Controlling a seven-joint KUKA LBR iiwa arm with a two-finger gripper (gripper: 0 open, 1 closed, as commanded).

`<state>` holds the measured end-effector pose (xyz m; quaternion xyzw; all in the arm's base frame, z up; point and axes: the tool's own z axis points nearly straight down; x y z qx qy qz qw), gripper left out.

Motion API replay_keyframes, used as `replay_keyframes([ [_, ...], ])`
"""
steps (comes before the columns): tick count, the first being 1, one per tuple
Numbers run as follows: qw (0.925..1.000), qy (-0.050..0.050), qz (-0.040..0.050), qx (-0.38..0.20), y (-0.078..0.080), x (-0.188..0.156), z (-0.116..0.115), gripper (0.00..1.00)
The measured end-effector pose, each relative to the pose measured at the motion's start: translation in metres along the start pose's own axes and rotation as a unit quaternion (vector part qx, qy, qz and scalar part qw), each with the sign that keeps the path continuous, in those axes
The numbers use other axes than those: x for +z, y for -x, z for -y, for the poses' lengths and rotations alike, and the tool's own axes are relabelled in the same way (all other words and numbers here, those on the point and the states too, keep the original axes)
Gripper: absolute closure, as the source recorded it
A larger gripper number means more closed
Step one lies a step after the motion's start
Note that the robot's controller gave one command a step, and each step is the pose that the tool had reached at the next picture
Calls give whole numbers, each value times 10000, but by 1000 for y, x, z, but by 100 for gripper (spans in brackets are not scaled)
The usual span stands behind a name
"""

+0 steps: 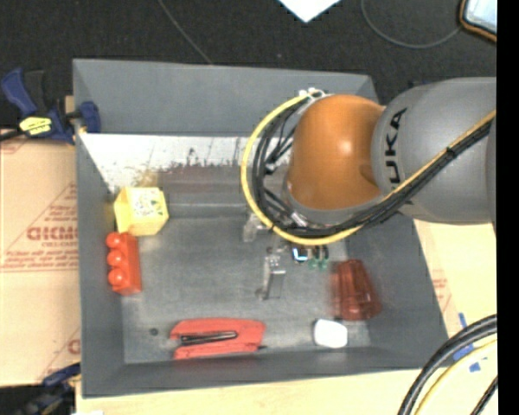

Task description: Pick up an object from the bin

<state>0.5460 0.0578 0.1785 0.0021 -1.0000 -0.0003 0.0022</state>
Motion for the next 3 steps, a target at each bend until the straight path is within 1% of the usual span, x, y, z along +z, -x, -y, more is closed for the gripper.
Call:
replay_keyframes([
  [1,10000,3,38,14,1,-5,0,0],
  [2,9996,14,53,285,-46,105,-50,0],
  [3,9998,-1,117,-179,-55,53,-52,0],
])
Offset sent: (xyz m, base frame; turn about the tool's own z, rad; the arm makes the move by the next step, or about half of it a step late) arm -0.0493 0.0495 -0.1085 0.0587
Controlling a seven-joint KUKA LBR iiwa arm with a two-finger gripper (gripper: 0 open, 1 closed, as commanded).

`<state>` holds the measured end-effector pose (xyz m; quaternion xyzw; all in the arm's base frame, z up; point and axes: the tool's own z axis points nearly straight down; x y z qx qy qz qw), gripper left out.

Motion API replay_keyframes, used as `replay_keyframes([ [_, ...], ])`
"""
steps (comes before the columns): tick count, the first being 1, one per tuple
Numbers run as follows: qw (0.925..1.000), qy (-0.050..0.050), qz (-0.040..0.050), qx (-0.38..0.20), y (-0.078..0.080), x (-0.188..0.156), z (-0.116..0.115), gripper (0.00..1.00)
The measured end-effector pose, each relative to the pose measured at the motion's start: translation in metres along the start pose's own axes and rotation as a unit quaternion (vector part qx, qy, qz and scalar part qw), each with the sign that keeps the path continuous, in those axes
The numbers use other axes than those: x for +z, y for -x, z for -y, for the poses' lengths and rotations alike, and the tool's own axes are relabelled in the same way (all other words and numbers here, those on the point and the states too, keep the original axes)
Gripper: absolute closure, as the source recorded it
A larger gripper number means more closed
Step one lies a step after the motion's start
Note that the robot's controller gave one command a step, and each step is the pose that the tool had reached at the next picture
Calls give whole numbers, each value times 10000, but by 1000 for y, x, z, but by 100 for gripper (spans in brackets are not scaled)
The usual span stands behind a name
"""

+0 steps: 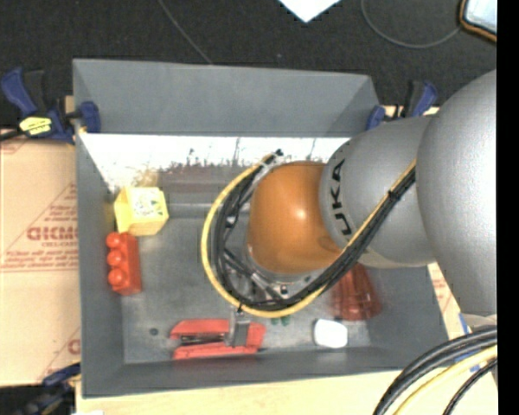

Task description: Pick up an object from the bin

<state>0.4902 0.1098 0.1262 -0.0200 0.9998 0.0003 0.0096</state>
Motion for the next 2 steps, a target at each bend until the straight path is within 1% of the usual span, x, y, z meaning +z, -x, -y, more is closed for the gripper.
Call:
replay_keyframes([
  [1,9994,8,-59,337,-17,26,12,0],
  [2,9991,13,44,433,-16,54,0,0],
])
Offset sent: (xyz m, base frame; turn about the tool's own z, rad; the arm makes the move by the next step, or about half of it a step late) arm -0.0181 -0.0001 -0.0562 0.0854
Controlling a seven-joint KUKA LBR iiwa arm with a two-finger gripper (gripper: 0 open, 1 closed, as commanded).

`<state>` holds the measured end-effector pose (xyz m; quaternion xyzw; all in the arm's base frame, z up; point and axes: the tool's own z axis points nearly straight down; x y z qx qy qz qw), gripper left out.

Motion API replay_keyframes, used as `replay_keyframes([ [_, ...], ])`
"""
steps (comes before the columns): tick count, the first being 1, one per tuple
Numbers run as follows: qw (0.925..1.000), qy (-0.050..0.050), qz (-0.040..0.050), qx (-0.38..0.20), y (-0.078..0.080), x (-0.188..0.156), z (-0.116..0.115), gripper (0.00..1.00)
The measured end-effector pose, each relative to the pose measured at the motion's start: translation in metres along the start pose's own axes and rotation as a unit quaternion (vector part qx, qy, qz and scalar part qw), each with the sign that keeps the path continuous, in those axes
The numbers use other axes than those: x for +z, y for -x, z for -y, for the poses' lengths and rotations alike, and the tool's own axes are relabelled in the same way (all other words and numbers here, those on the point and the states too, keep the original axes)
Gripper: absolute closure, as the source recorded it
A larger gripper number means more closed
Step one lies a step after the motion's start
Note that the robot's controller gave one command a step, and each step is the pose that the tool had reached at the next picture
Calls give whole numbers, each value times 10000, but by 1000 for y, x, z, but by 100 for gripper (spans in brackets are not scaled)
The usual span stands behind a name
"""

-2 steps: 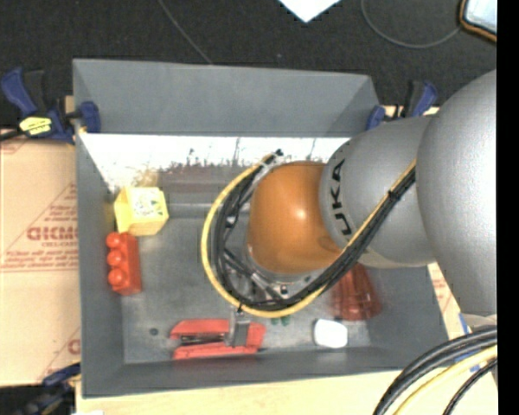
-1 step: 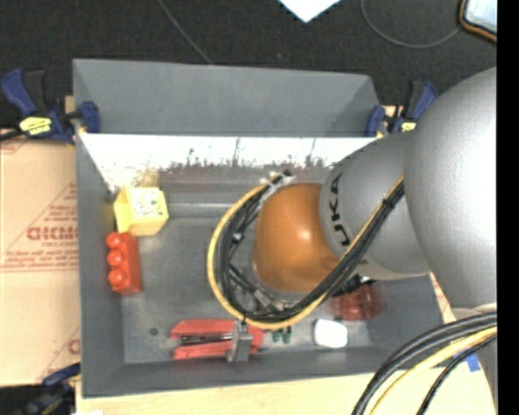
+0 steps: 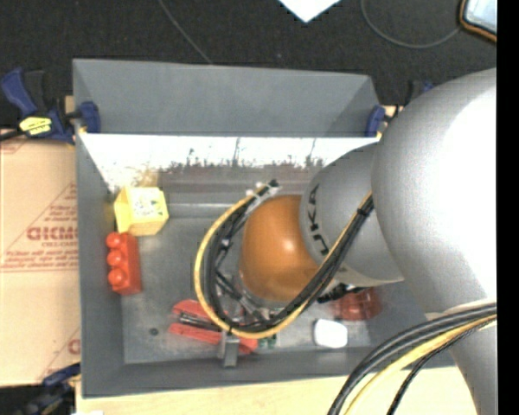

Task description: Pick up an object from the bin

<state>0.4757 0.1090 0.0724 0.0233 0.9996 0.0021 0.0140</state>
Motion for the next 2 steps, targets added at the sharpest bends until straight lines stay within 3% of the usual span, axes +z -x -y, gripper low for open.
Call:
replay_keyframes([
  [1,9996,-12,-48,280,2,0,-13,100],
  [2,9996,-12,-48,283,2,0,-13,100],
])
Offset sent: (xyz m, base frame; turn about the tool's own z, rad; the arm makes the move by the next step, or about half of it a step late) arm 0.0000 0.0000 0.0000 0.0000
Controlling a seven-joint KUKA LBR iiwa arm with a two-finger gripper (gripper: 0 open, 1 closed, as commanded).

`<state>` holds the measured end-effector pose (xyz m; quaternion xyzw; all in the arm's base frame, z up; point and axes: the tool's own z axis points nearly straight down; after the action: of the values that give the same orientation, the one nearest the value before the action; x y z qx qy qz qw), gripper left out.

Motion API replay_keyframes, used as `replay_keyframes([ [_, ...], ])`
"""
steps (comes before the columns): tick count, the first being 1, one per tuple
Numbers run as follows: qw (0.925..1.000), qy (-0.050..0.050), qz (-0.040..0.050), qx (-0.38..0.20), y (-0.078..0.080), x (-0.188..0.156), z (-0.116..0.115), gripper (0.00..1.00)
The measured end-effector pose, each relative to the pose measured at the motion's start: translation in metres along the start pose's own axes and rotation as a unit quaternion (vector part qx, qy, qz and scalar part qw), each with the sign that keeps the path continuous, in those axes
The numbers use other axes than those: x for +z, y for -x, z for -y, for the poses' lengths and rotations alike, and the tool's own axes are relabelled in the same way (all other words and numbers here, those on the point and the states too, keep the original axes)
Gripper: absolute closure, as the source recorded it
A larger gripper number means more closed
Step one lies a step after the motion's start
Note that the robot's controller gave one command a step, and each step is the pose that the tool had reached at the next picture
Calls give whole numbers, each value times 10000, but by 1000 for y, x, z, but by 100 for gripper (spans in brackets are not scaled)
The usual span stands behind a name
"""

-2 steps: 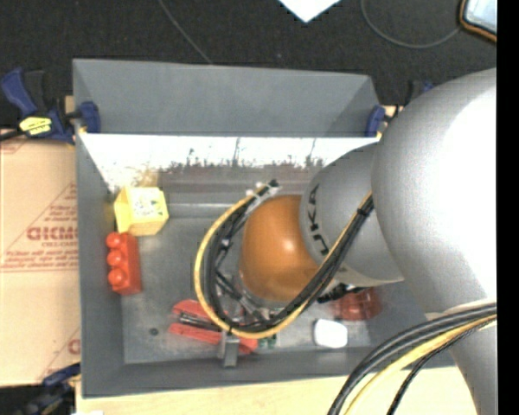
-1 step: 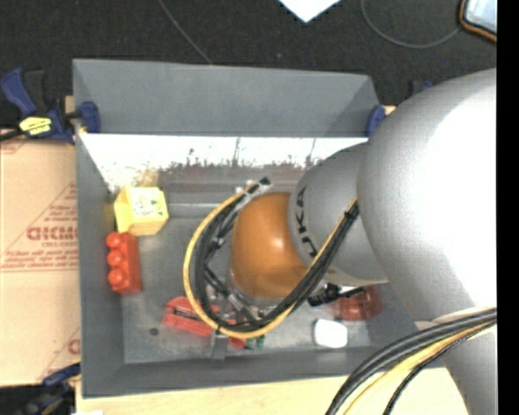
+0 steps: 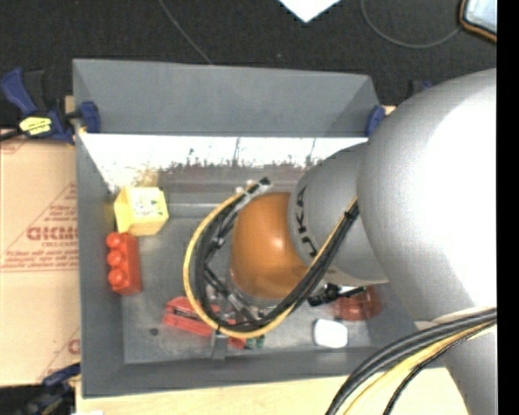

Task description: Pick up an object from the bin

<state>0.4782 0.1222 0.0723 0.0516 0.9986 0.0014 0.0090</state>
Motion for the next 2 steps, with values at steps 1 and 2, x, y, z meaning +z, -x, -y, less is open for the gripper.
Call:
replay_keyframes([
  [1,10000,3,11,4,0,-2,0,100],
  [2,10000,9,19,1,1,-12,0,100],
])
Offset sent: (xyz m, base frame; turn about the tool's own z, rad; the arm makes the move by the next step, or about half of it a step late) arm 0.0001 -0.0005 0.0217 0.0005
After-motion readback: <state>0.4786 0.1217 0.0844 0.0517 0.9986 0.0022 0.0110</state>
